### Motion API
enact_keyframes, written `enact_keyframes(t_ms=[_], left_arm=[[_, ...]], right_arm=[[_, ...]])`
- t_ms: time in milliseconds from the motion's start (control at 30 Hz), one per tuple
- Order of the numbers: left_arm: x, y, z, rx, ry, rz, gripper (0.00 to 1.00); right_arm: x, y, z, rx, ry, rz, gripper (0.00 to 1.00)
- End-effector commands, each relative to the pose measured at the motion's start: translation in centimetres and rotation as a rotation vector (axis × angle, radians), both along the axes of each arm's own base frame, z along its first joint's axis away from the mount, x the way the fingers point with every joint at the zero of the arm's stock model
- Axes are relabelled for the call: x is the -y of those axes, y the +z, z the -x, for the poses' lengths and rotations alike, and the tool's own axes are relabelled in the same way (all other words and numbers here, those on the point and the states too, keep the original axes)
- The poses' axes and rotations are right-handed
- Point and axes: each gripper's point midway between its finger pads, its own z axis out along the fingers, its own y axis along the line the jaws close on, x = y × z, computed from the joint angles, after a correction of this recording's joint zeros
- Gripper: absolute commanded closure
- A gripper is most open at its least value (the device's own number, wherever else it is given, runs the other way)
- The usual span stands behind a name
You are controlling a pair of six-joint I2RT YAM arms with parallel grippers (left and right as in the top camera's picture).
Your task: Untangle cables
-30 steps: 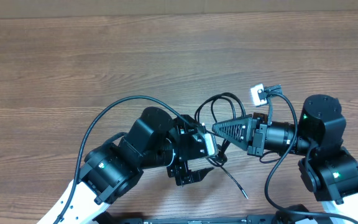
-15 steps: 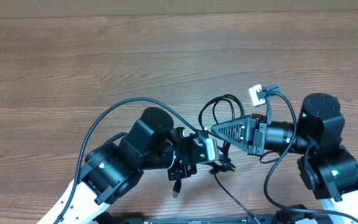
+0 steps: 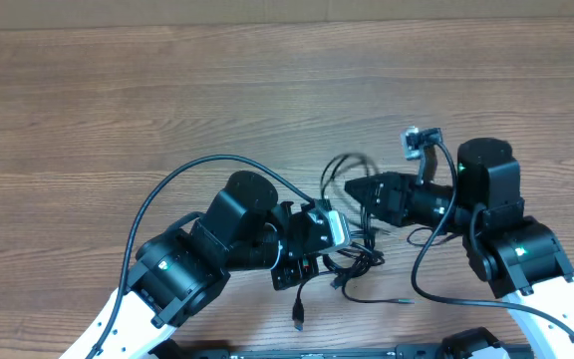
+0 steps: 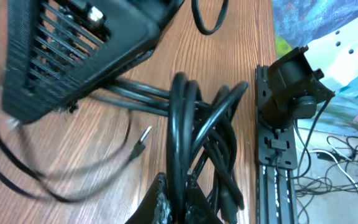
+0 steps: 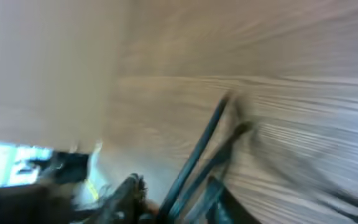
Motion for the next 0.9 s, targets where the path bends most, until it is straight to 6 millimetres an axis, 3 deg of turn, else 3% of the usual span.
enact_keyframes(t_ms=[0,233,300,500,867], left_arm=[[0.1,0.9,-0.1,-0.020,0.005,0.037,0.96],[-0.4,1.3,-2.0,-0.020,0.104,0.053,0.96],[-1.3,1.3,-3.8,-0.047,0.223,0.052,0.96],[-2.7,1.3,-5.5,-0.121,0.340,0.078,0.96],[-2.5,1.8,-5.6,-0.116,0.330,0.101,0.96]], right_arm=[[2.2,-1.2,-1.4,0.026,-0.118,0.134,0.60],[2.6,-2.8,0.0,-0.018,-0.076,0.195,0.00],[2.7,-3.1,0.5,-0.042,-0.074,0.202,0.00],[3.3,-2.2,1.5,-0.010,-0.094,0.206,0.00],[4.9,0.6,3.1,0.130,-0.153,0.217,0.00]])
